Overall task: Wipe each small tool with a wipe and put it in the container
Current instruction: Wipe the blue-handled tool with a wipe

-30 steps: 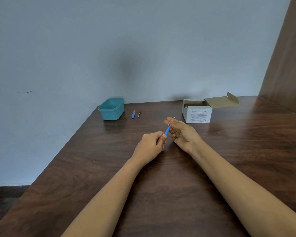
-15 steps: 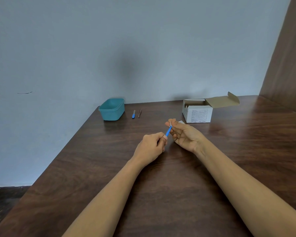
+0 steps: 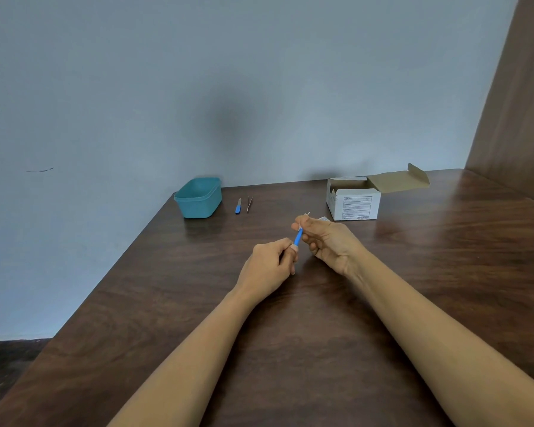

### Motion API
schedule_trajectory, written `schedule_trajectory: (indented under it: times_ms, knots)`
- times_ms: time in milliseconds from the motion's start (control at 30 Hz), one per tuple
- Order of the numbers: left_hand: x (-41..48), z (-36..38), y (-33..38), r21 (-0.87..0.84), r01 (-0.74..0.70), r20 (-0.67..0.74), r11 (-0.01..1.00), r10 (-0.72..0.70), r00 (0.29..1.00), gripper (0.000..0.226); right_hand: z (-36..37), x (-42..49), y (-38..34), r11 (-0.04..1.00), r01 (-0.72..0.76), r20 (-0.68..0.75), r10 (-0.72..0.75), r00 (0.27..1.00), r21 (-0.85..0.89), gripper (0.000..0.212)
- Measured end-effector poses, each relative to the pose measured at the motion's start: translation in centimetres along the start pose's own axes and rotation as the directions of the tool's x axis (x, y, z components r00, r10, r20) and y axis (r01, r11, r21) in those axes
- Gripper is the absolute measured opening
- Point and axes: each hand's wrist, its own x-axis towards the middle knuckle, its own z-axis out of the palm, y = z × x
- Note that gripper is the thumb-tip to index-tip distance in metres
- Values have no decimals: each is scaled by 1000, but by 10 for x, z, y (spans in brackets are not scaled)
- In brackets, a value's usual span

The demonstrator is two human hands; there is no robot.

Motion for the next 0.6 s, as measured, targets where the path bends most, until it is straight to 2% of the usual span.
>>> schedule_trajectory:
  times_ms: [133,233,367,600]
  knots:
    - [1,0,1,-21,-1,-8,1000,0,1000,29,-3,0,-2,1000,-20,91,22,996,-23,9]
    - [1,0,0,-21,-5,-9,1000,5,1000,31,-1,1,1,1000,1,19,-1,1000,-21,2]
    - [1,0,-1,-24,-8,-14,1000,7,1000,30,3,2,5,999,25,-65,-27,998,-31,8]
    - [0,0,0,-29,4,-11,1000,-4,1000,31,-2,0,-1,998,-21,93,27,995,-60,4]
